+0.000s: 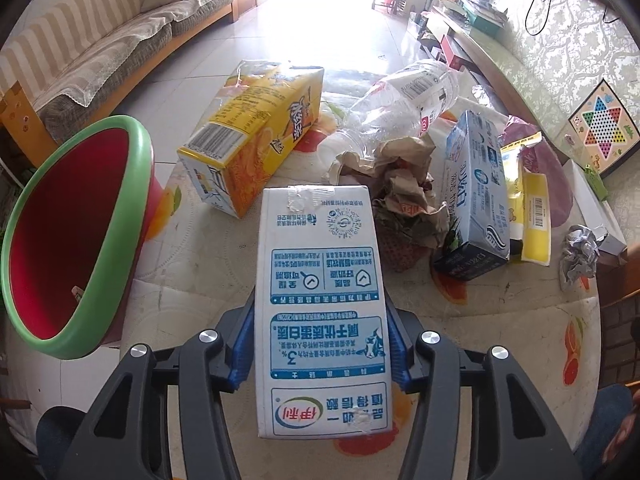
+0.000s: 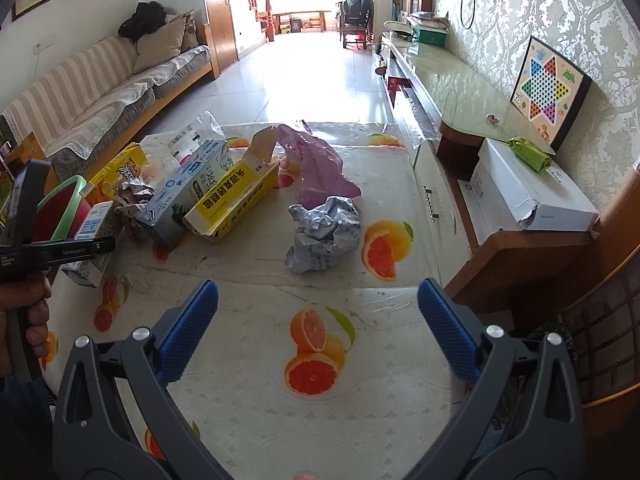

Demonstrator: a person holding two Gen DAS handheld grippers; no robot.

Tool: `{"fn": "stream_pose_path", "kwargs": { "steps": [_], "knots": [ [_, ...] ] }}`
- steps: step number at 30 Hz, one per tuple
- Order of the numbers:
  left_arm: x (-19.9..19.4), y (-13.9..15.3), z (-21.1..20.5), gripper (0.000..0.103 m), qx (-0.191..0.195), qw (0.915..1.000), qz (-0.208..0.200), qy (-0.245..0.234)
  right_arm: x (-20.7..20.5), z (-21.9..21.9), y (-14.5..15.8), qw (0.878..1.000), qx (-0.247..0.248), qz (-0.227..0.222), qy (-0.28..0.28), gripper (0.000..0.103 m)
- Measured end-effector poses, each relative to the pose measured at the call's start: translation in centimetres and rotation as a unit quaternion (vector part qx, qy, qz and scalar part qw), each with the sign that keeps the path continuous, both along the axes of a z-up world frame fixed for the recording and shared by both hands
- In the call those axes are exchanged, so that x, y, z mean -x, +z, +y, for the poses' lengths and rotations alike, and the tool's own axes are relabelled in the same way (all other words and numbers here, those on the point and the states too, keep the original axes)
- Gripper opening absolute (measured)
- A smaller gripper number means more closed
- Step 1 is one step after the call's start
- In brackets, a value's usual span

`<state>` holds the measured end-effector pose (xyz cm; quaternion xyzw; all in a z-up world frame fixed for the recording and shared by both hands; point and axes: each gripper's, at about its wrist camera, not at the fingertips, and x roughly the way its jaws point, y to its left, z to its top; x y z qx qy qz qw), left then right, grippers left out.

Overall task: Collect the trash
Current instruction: 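Grasp the white milk carton on the table with the left tool, then carry the milk carton toward the bucket with left tool while right grasps crumpled silver foil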

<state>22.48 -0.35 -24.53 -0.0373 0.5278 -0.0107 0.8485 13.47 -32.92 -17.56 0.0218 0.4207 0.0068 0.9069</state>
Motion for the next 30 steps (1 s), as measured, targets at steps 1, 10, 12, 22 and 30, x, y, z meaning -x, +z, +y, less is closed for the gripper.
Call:
{"fn": "stream_pose_path", "kwargs": {
  "steps": [1,10,12,22,30],
  "knots": [
    [0.3,0.3,0.1,0.050,-0.002,1.0000,-0.004,-0.002,-0.5,0.0,-0.2,1.000,-0.001,0.002,-0.001,0.098],
    [3.1,3.0,2.2,0.049,0.013,0.9991,-0.035,-0.020,-5.8,0.0,-3.4,0.999,0.009,0.027,-0.017,0.098],
    [3.5,3.6,2.6,0.049,0.010,0.9988,-0.042,-0.021,-6.9,-0.1,-4.2,0.999,0.006,0.033,-0.021,0.098],
    [4.9,4.9,4.4,0.049,0.010,0.9983,-0.054,-0.019,-10.6,0.6,-6.5,0.998,0.031,0.055,-0.031,0.098],
    [5.5,5.6,5.2,0.049,0.011,0.9977,-0.064,-0.020,-10.2,0.5,-7.7,0.996,0.028,0.077,-0.032,0.055]
  ]
}}
